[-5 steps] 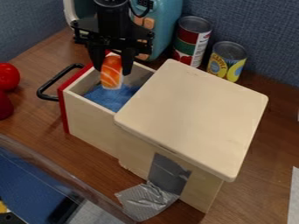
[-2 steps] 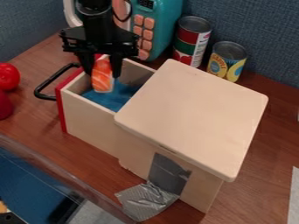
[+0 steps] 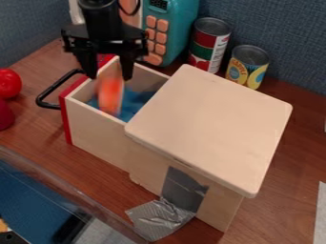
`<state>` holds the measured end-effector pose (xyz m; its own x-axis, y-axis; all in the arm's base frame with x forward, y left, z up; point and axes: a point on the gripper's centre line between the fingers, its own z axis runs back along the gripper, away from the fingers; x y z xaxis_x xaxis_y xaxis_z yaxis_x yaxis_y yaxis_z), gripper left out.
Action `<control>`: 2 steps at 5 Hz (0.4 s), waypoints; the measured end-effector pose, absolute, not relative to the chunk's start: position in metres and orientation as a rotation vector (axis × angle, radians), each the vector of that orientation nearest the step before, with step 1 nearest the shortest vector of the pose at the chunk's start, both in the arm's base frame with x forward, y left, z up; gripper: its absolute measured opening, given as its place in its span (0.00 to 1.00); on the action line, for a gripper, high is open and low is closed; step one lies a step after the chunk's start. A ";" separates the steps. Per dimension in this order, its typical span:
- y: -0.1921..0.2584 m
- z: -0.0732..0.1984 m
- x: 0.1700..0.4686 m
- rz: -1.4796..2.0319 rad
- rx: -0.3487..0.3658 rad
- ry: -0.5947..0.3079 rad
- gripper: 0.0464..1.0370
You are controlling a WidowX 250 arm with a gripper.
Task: Put the salmon sushi in the drawer
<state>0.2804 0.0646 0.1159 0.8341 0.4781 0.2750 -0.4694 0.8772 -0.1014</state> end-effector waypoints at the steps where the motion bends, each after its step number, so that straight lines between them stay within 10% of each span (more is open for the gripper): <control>1: 0.067 0.145 0.276 0.490 -0.056 -0.351 0.97; 2: 0.079 0.192 0.269 0.440 -0.088 -0.414 0.97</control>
